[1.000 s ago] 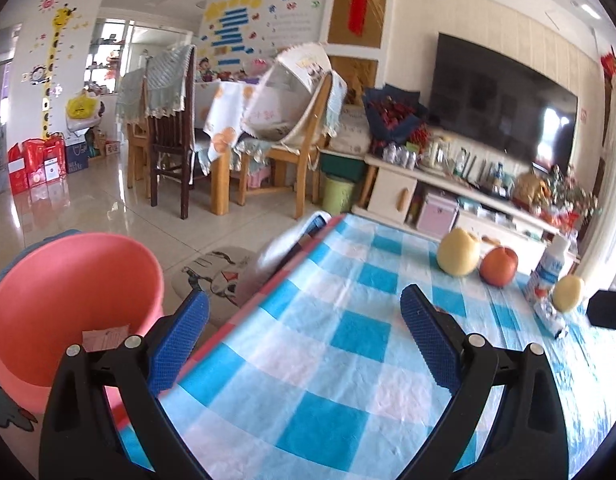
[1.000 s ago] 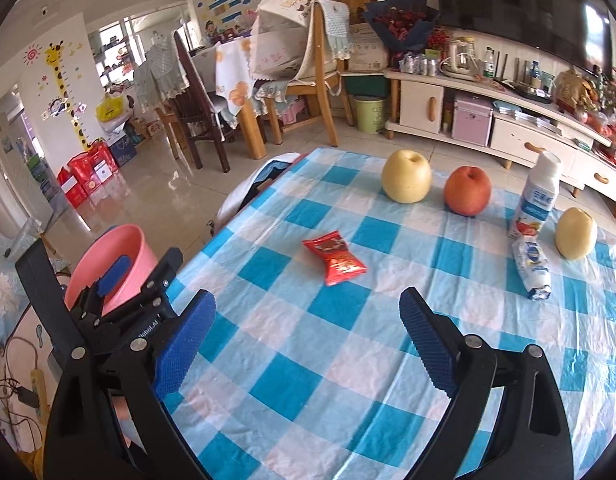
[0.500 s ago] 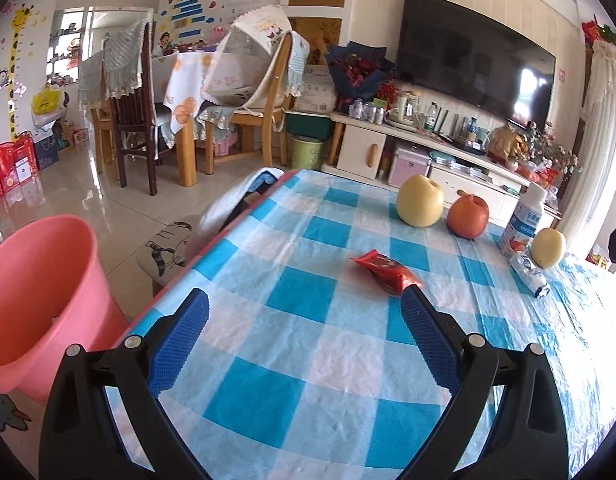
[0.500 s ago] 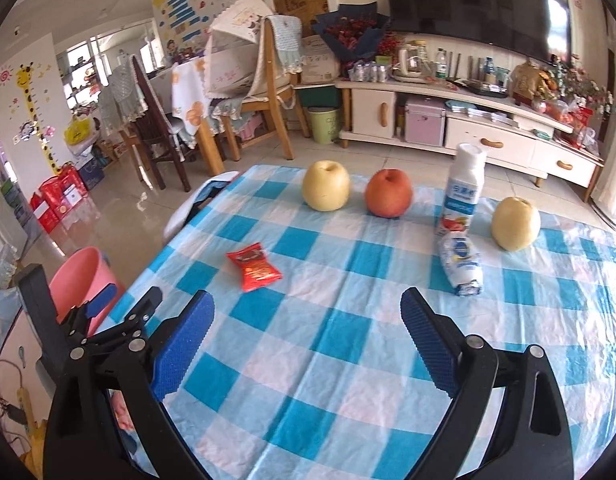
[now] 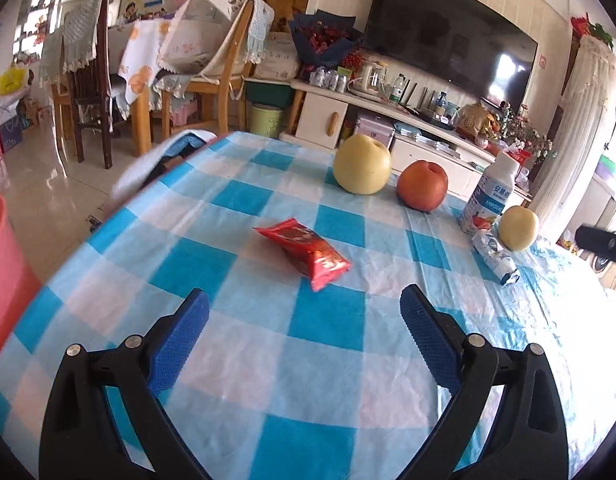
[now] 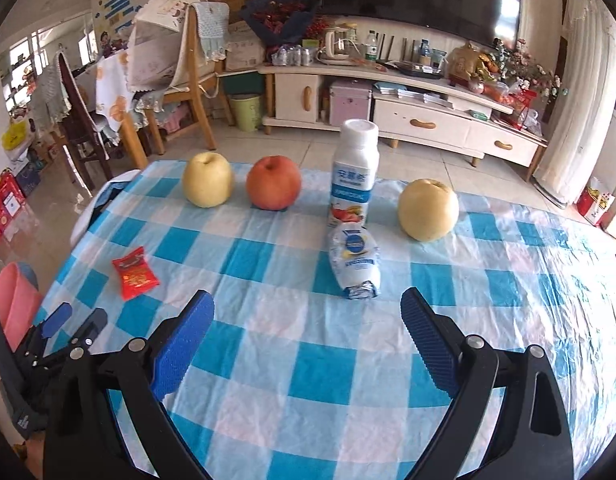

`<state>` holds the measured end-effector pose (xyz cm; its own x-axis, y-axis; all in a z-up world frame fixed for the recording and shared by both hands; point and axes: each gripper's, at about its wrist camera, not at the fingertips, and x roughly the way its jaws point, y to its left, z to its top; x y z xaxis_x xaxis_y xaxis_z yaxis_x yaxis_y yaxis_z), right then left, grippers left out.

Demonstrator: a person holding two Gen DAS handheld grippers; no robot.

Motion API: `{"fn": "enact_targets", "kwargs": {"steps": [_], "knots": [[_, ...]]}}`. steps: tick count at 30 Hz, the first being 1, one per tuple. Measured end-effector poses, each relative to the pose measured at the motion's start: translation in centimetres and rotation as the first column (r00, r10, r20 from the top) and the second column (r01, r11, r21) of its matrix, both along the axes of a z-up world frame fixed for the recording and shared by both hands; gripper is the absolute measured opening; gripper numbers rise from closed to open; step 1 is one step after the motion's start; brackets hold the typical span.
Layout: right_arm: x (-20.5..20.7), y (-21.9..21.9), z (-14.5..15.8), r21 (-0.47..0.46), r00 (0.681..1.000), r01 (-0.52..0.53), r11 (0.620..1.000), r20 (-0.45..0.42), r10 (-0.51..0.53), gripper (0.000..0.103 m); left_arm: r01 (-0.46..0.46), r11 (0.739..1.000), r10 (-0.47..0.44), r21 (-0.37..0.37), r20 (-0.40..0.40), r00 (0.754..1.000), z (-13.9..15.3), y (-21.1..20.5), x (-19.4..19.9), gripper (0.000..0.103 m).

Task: Collect trash
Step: 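Reach the left tool to the red snack wrapper while the right tool reaches the white Magicday pouch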

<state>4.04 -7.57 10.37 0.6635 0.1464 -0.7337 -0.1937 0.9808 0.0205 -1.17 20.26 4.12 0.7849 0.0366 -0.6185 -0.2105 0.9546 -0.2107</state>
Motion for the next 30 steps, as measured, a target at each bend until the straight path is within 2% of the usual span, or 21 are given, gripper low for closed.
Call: {"fn": "enact_targets", "kwargs": {"steps": [3,7,11,17,25,28,30], "knots": [[1.8,-1.9,-1.9,-0.002,0.998,0.048,0.999,-0.03,-0.048,0.094,-0.023,1.0,0.022,-0.014,-0.02,1.0,-0.3,-0.2,1.6,0.097],[3.6,-3.3,-4.1,0.036,0.996,0.062,0.997,-0.071,-0.059,0.093,-0.06,0.997,0.056,-0.043,-0.071,0.996,-0.8,0.2,3.6,0.097],[5.0,-2.8,-5.5,0.049,0.995,0.034,0.998,-0.09,-0.03,0.093,-0.088,0.996,0.084,-0.034,-0.112,0.99,-1.4,0.5,5.3,0.097],[6.7,-1.8,-6.9,-0.006,0.997,0.013,1.0,-0.079,-0.013,0.093,-0.096,0.995,0.089,-0.038,-0.158,0.984,-2.5,0.6,7.3,0.097],[8.9,-2.2,-8.5,-0.011,0.995,0.026,1.0,-0.091,-0.027,0.093,-0.109,0.994,0.105,-0.01,-0.179,0.978,-2.9,0.4,8.9,0.096],[9.2,-2.3,-8.7,-0.008,0.997,0.024,1.0,-0.077,-0.024,0.093,-0.117,0.993,0.113,-0.006,-0.192,0.975,-3.0,0.6,9.5,0.092],[9.6,-2.3,-9.0,-0.008,0.996,0.02,1.0,-0.085,-0.021,0.093,-0.119,0.993,0.117,0.001,-0.196,0.974,-3.0,0.7,9.7,0.085]]}}
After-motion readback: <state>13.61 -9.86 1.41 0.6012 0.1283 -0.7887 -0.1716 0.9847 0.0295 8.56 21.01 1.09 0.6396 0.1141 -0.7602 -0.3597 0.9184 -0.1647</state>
